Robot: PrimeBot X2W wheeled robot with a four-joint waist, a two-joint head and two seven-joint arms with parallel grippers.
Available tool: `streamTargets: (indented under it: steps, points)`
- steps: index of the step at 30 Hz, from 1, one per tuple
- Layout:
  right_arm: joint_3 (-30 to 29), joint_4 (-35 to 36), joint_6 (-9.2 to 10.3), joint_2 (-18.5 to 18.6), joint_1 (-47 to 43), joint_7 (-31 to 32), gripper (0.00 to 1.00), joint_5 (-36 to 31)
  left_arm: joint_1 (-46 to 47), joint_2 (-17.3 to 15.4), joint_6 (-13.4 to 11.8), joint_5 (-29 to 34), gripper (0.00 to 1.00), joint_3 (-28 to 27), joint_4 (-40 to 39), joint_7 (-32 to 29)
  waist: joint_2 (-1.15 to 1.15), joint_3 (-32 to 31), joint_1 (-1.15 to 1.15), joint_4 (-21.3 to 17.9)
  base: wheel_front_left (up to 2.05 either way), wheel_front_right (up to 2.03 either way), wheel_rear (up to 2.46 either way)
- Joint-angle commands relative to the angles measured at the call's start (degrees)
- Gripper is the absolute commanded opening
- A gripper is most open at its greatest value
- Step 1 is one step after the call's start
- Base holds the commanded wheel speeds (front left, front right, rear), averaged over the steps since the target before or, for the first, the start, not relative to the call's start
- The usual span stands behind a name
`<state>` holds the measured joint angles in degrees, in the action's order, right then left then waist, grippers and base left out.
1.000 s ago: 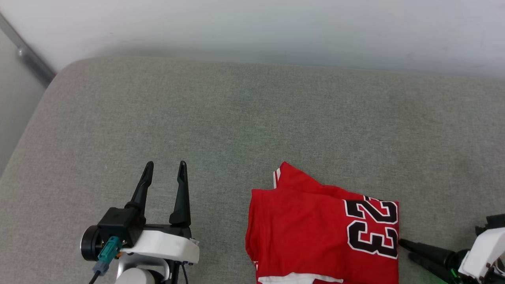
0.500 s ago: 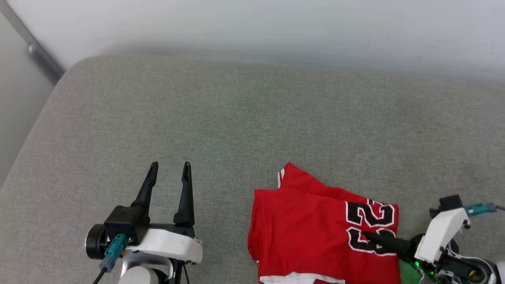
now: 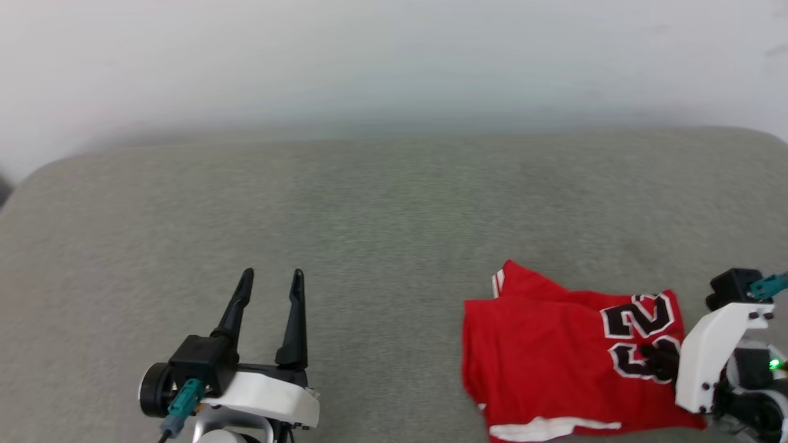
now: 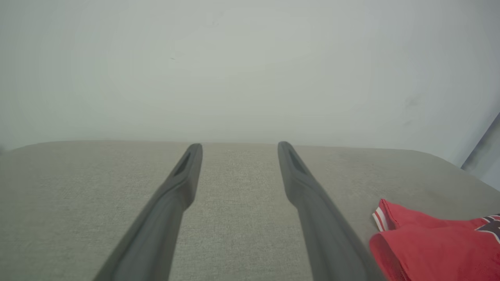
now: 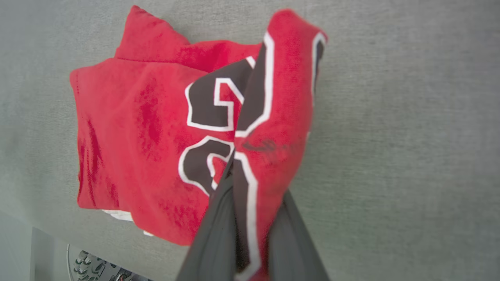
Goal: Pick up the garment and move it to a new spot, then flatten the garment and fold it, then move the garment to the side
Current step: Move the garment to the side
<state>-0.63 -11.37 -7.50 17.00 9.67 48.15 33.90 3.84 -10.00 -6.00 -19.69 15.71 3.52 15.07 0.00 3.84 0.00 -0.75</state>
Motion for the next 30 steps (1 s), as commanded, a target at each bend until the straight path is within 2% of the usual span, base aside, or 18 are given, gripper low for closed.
streamTargets:
  steps: [1,8,15,24,29,30]
  points:
    - [-0.82,-0.32,0.03,0.76,1.17,-0.62,0.0,-1.36,0.61,0.54,0.44,0.51,1.0,0.42,-0.29,0.12,0.0,0.77,0.0,-4.37,0.0,0.0,0.0]
    - [-4.14,-4.64,0.03,2.9,7.1,-4.08,0.0,-5.78,5.27,0.45,0.86,2.15,1.0,1.43,-1.65,-0.02,0.0,7.78,0.0,-13.9,0.0,0.0,0.0]
    - [-6.85,-12.5,0.02,5.45,17.19,-13.96,0.0,-6.27,11.62,-2.31,1.33,5.29,1.0,2.11,-6.16,-3.24,0.0,18.5,0.0,-19.99,0.0,0.0,0.0]
    - [-9.62,-25.53,0.03,10.99,29.39,-30.08,0.0,-7.84,18.21,-5.84,2.34,9.46,1.0,4.05,-14.39,-9.99,0.0,28.82,0.0,-20.91,0.0,0.0,0.0]
    - [-7.53,-31.76,0.03,11.11,34.08,-37.86,0.0,-9.05,19.11,-7.15,2.15,10.24,1.0,3.8,-16.97,-11.93,0.0,31.64,0.0,-20.32,0.0,0.0,0.0]
    - [-7.19,-33.09,0.03,10.79,34.81,-39.27,0.04,-9.16,19.04,-7.2,1.98,10.3,1.0,3.72,-17.27,-12.17,0.0,31.91,0.0,-20.22,0.0,0.0,0.0]
